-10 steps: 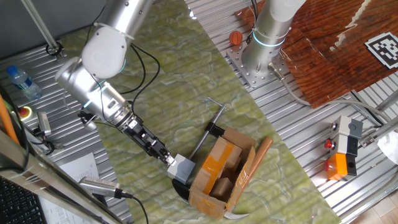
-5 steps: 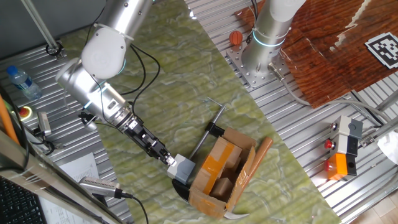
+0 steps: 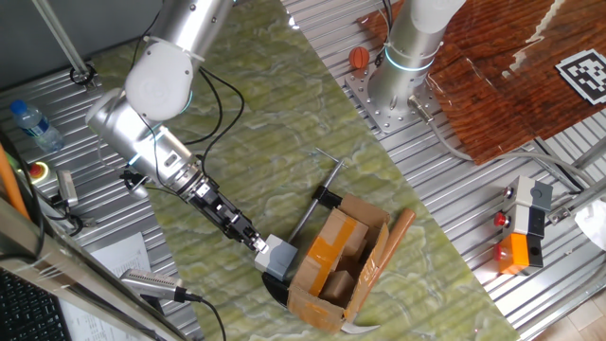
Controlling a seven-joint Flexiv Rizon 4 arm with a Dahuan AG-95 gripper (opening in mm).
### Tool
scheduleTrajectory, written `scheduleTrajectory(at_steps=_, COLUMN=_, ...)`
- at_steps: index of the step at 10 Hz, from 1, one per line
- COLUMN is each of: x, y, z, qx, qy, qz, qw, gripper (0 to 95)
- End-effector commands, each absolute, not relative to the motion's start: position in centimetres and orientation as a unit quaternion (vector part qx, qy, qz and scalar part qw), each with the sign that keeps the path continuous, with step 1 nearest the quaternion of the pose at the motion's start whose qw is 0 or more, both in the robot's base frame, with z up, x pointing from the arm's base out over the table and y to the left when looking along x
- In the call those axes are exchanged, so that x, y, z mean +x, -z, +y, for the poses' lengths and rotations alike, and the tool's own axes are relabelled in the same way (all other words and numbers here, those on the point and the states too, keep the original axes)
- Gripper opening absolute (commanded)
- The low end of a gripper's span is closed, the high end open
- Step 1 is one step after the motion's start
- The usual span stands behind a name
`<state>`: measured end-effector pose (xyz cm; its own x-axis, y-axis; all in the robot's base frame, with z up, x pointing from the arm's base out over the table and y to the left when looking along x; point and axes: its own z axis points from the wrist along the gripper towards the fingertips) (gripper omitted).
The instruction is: Press the button horizontally
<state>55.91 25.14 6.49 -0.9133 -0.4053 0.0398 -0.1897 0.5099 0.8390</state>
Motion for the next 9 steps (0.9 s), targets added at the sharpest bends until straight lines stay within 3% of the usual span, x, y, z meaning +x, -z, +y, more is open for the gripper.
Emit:
scheduleTrajectory(at_steps=1, x=55.79, y=-6.46, z=25.16, qx=0.179, qy=0.459, qz=-0.863, qw=0.111, gripper=57.0)
scheduleTrajectory(at_steps=9, x=55.79, y=-6.42, z=25.18, qx=0.193, qy=0.458, qz=-0.86, qw=0.114, gripper=57.0)
